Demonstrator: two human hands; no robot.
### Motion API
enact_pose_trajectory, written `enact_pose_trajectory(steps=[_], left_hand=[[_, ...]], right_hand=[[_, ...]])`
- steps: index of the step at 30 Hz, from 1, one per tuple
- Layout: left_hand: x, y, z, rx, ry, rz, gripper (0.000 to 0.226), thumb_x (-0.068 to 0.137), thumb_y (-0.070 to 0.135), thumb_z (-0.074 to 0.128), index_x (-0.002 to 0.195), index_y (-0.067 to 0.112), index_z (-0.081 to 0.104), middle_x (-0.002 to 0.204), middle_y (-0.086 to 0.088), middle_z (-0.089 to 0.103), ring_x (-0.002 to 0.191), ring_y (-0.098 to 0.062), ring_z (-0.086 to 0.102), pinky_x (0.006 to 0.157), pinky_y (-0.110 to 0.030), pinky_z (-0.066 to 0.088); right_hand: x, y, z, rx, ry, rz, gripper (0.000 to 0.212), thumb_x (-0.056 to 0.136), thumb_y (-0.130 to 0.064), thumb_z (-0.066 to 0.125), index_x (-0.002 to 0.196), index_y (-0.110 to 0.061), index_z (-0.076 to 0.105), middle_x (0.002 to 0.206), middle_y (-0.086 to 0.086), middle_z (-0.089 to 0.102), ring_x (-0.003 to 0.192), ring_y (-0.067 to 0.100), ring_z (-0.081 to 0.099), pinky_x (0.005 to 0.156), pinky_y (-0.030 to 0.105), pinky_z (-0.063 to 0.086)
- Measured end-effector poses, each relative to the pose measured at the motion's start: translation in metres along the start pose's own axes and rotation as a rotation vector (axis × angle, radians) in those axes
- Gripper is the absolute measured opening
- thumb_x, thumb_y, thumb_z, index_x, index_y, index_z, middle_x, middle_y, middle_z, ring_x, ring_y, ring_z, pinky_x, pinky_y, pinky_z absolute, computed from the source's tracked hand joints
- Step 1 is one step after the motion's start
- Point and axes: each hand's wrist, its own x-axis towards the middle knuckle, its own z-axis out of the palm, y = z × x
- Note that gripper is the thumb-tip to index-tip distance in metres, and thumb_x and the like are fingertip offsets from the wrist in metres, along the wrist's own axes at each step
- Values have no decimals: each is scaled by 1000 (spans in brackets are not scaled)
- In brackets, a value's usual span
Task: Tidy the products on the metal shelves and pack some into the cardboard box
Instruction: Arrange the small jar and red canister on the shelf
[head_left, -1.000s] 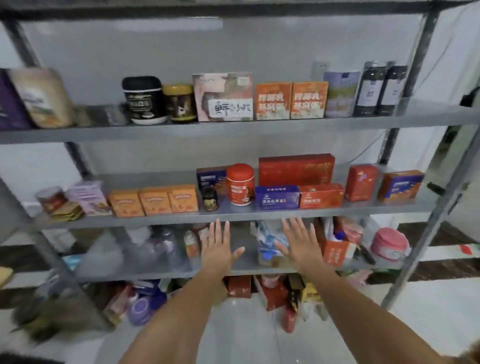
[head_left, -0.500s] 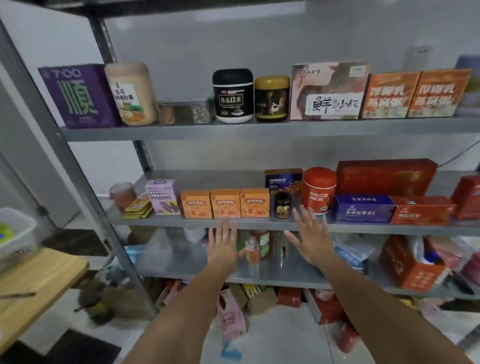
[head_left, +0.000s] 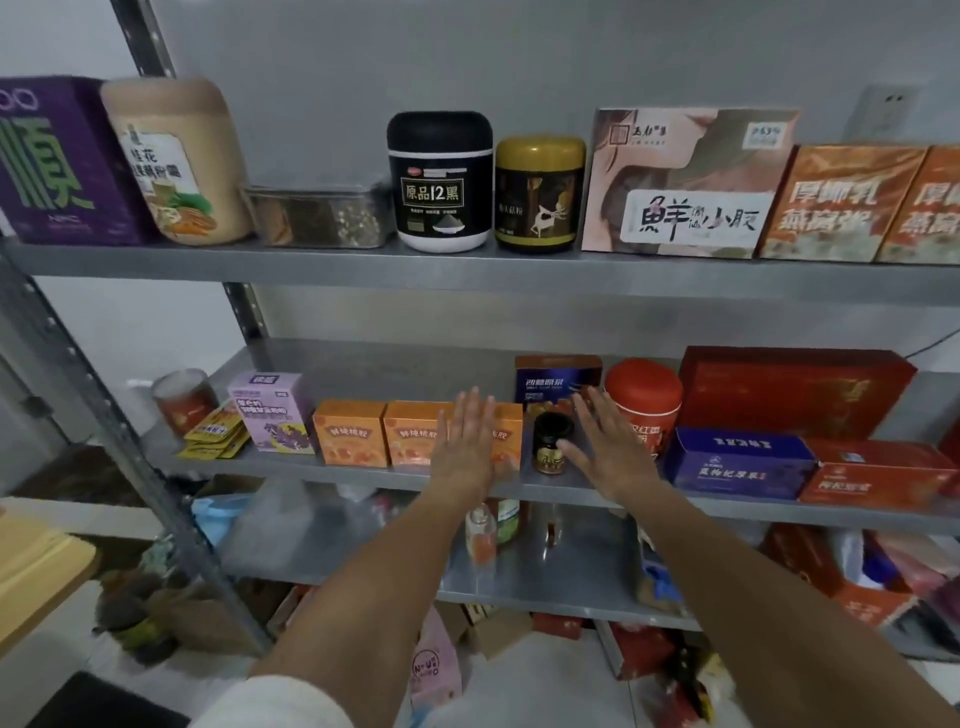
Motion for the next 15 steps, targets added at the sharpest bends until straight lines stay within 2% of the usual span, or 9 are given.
enact_pose_trajectory(steps=[2,5,8,11,13,15], left_hand=[[17,4,-1,56,29,32,86,100,57,31,149,15,-25,155,-11,-32,143,-27,-30,114,-45,-17],[38,10,4,14,38,52,86,98,62,28,151,14,-20,156,-11,-29,143,-27,-28,117,-46,-13],[44,19,17,-17,16,28,88,96,60,39,156,16,-8,163,-10,-12,149,-27,-15,118,-45,-12],[45,19,28,-20,90,11,86,95,58,45,156,18,1,165,-7,0,151,-24,-5,118,-43,-13],[45,18,30,-19,122,18,85,94,56,48,156,18,4,164,-6,5,151,-24,-2,117,-40,-15],[46,17,31,-28,152,22,84,93,55,50,156,19,8,164,-6,10,151,-24,2,116,-39,-15]], right_hand=[[19,7,1,57,9,-34,74,99,-55,31,154,-22,-5,162,0,-14,148,17,-14,119,34,7],[39,15,9,106,-17,-104,75,99,-55,32,155,-20,-3,162,1,-12,149,17,-11,118,35,9],[54,19,23,174,-80,-144,77,98,-56,35,155,-22,-3,163,2,-8,150,20,-3,118,37,14],[64,22,39,276,-168,-142,81,96,-56,40,155,-25,-6,163,4,-3,148,26,12,115,43,23],[69,22,51,373,-208,-111,83,94,-53,49,154,-29,-3,162,6,11,143,29,29,111,46,34],[72,22,64,478,-160,-83,83,90,-49,59,152,-34,8,155,8,31,133,28,44,104,46,43]])
